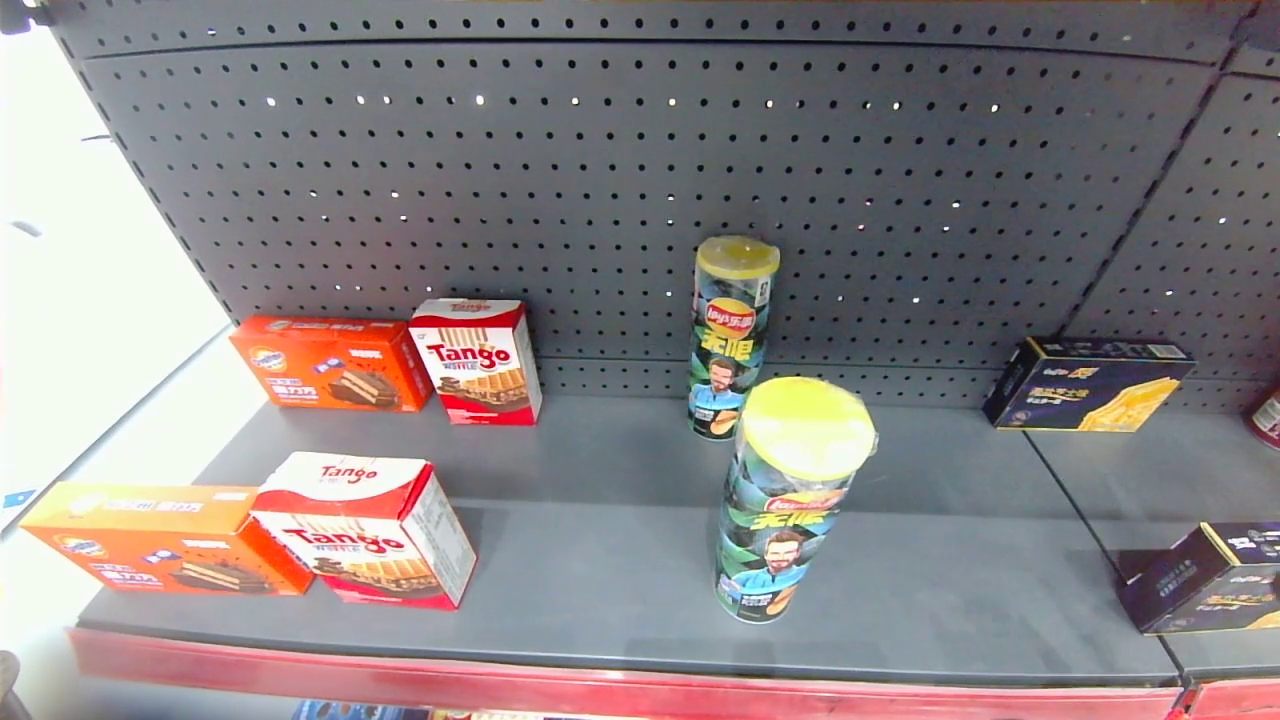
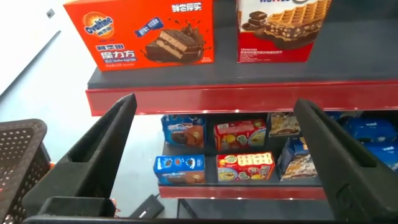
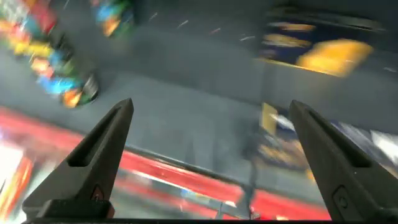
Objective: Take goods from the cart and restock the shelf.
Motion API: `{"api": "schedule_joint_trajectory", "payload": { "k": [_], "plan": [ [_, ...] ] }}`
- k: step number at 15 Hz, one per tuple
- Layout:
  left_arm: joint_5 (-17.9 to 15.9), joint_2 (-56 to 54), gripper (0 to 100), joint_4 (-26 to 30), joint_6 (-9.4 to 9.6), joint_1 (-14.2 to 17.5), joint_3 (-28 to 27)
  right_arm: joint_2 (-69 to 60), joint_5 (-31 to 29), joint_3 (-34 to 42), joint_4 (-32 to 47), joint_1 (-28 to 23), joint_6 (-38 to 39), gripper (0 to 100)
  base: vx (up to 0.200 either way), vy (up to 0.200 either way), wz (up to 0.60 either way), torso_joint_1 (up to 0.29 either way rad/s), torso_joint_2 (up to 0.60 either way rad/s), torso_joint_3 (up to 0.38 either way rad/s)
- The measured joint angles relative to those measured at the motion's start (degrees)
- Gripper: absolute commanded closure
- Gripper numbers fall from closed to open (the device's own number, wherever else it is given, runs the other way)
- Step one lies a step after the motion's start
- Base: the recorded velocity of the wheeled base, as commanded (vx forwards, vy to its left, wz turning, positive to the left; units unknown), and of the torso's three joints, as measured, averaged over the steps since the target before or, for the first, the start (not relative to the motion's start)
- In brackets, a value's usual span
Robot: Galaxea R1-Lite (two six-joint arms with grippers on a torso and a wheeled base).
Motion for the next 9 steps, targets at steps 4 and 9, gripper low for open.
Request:
{"api": "schedule_joint_trajectory", "payload": {
  "k": [4, 9],
  "plan": [
    [-1.1, 0.0, 0, 0.0, 0.05, 0.0, 0.0, 17.2, -4.0, -2.5, -7.7, 11.6, -2.8, 0, 0.000, 0.000, 0.00, 0.000, 0.00, 0.000],
    [-1.2, 0.0, 0, 0.0, 0.07, 0.0, 0.0, 31.3, -5.0, -6.1, -11.4, 17.0, -3.2, 0, 0.000, 0.000, 0.00, 0.000, 0.00, 0.000]
  ]
}}
